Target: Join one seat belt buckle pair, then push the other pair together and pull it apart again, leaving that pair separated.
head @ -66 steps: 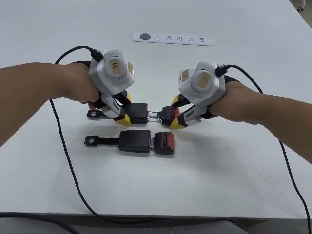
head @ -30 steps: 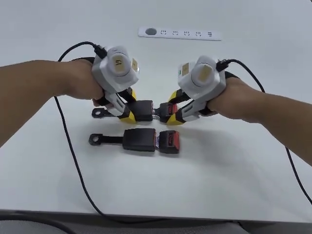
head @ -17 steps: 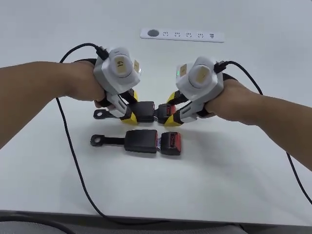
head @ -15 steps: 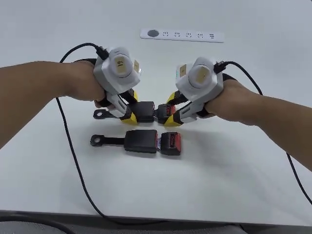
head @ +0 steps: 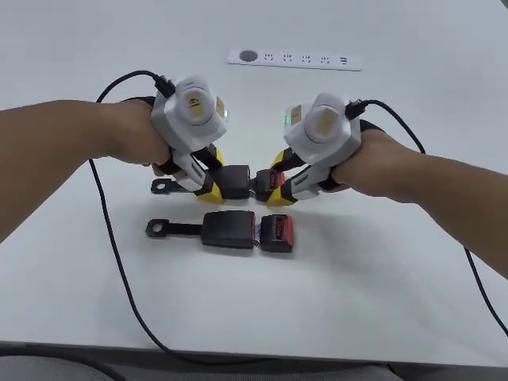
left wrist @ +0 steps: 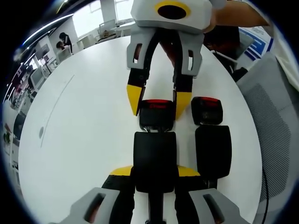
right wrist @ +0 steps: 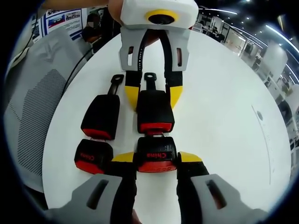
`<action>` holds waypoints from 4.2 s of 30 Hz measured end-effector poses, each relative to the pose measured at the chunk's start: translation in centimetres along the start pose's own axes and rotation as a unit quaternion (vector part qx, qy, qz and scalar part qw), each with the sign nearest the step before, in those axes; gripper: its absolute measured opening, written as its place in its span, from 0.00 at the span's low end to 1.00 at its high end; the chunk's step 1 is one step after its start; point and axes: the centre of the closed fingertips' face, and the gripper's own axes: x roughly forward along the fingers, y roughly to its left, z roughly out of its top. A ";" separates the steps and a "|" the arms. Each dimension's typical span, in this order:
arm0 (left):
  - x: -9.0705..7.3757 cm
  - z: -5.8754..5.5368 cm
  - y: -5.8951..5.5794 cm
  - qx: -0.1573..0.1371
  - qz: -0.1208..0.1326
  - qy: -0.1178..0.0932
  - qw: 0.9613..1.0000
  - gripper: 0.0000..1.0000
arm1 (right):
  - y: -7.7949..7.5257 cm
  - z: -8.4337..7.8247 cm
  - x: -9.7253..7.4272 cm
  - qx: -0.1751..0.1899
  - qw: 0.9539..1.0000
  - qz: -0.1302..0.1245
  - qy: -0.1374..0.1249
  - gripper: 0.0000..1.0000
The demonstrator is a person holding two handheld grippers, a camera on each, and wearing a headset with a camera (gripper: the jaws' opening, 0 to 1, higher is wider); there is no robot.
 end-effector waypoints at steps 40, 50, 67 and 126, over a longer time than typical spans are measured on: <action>0.0 0.1 0.1 0.010 -0.009 -0.004 1.000 0.34 | -0.8 -12.2 -8.5 0.026 0.998 -0.018 0.063 0.32; -0.1 0.0 0.3 0.016 0.000 0.000 1.000 0.34 | -0.9 -13.6 -9.3 0.041 0.996 -0.018 0.074 0.33; -4.2 1.2 1.6 -0.042 0.075 -0.042 0.995 0.48 | -0.6 -10.9 -11.5 0.060 0.995 -0.078 0.028 0.47; -11.6 -8.2 -10.5 -0.220 0.211 -0.181 0.935 1.00 | 8.4 -8.1 -13.9 0.231 0.940 -0.220 -0.121 0.99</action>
